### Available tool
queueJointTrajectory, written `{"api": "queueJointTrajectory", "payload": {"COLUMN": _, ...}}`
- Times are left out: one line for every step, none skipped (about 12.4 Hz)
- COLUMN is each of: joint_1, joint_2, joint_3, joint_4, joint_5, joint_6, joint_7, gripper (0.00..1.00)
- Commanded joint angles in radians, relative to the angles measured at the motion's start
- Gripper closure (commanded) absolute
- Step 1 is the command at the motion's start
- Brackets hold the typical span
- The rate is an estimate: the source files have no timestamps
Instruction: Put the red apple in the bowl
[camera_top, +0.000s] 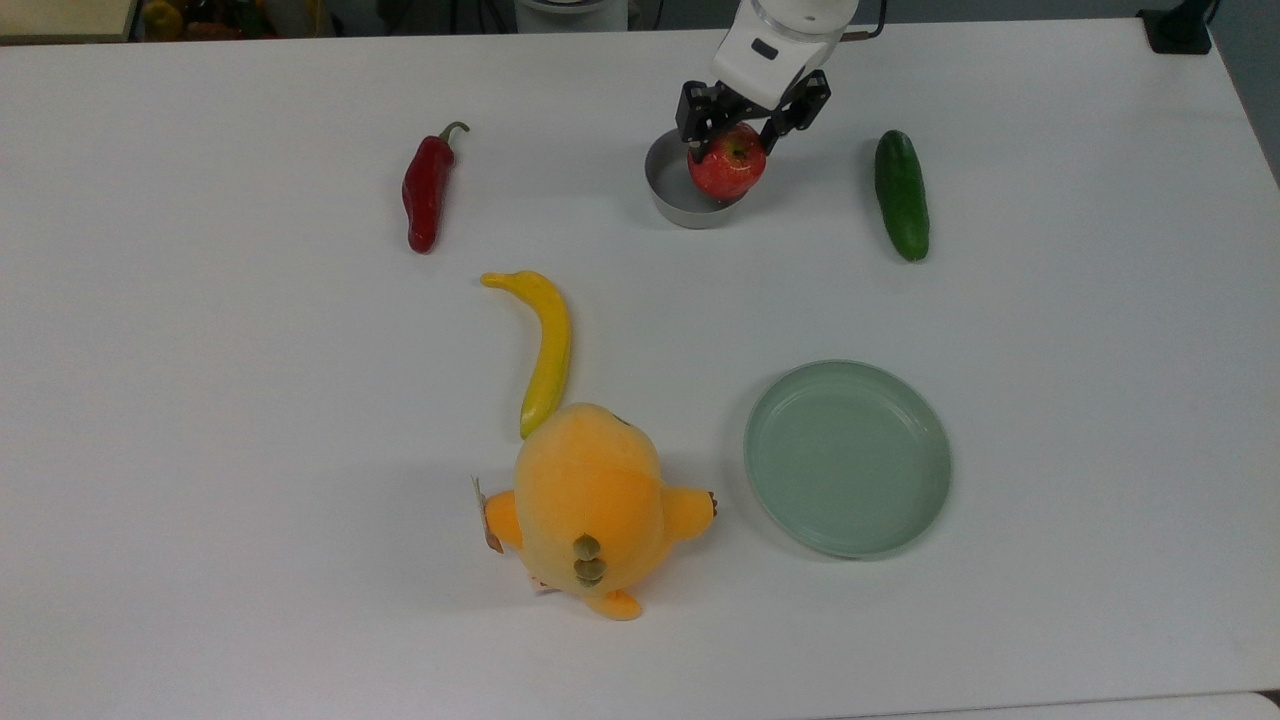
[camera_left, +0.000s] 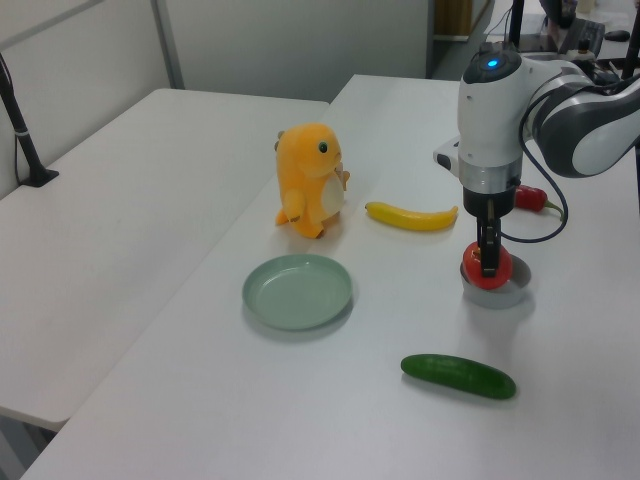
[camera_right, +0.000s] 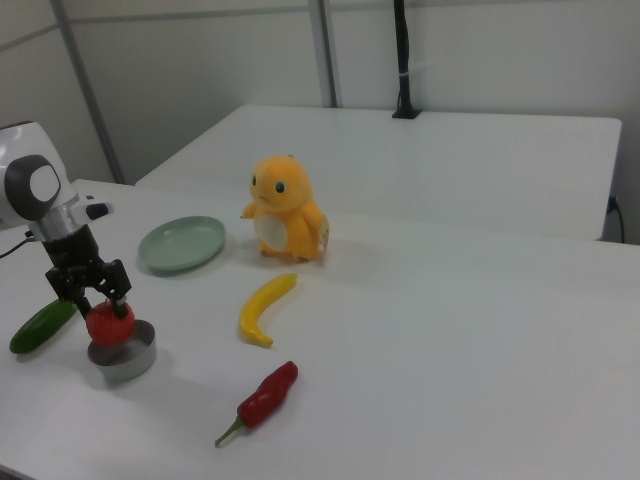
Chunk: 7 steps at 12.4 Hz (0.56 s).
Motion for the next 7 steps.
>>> {"api": "queueJointTrajectory", "payload": {"joint_1": 0.001, "joint_2": -0.03, "joint_3": -0.013, "joint_4": -0.024, "joint_5": 0.001, "joint_6": -0.002, "joint_7": -0.027, "gripper": 0.0}}
{"api": "queueJointTrajectory", "payload": {"joint_1": 0.001, "joint_2": -0.03, "joint_3": -0.013, "joint_4": -0.023, "joint_5": 0.001, "joint_6": -0.002, "joint_7": -0.028, "gripper": 0.0}}
{"api": "queueJointTrajectory", "payload": {"joint_1": 0.002, "joint_2": -0.033, "joint_3": -0.014, "joint_4": -0.021, "joint_5": 0.001, "joint_6": -0.003, "joint_7": -0.028, "gripper": 0.0}}
{"api": "queueJointTrajectory", "payload": {"joint_1": 0.002, "joint_2": -0.036, "joint_3": -0.013, "joint_4": -0.018, "joint_5": 0.001, "joint_6": -0.003, "joint_7": -0.03, "gripper": 0.0}}
{"api": "queueJointTrajectory", "payload": {"joint_1": 0.001, "joint_2": -0.038, "joint_3": -0.014, "joint_4": -0.015, "joint_5": 0.001, "joint_6": -0.014, "joint_7": -0.028, "gripper": 0.0}}
{"api": "queueJointTrajectory", "payload": {"joint_1": 0.001, "joint_2": -0.047, "joint_3": -0.014, "joint_4": -0.011, "joint_5": 0.001, "joint_6": -0.019, "joint_7": -0.02, "gripper": 0.0}}
{"api": "queueJointTrajectory", "payload": {"joint_1": -0.011, "joint_2": -0.056, "joint_3": -0.016, "joint_4": 0.012, "joint_5": 0.001, "joint_6": -0.048, "joint_7": -0.02, "gripper": 0.0}}
